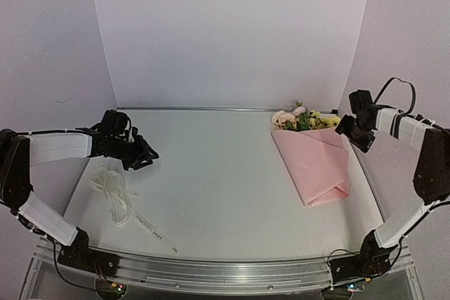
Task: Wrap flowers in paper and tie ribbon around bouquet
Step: Pick up the ribbon from the center of the board.
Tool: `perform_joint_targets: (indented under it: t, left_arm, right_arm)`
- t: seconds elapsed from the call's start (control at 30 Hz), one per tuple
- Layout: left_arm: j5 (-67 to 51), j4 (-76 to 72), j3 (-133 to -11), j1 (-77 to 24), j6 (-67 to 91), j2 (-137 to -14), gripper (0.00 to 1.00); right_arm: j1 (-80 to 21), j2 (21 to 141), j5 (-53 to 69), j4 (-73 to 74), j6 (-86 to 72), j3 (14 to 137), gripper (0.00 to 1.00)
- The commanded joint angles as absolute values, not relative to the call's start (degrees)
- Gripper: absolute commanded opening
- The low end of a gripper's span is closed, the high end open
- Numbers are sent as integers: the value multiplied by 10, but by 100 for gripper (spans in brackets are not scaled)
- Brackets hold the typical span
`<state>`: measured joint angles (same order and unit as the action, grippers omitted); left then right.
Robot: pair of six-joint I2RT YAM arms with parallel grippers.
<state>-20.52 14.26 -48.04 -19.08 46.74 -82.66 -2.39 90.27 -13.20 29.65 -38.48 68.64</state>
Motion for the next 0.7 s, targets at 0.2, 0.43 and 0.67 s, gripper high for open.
perform_joint_targets:
  t: [0.2, 0.43, 0.67]
  left_arm:
    - [16, 278, -412, -186, 552, -723, 37]
    - [119, 304, -364, -185, 608, -664, 41]
    - [138, 232, -414, -180, 541, -804, 42]
  right_arm:
    - [-106, 794, -115, 338, -358, 677, 87]
    - [-269, 795, -95, 315, -369, 663, 82]
    - [-384, 862, -88, 280, -378, 676, 78]
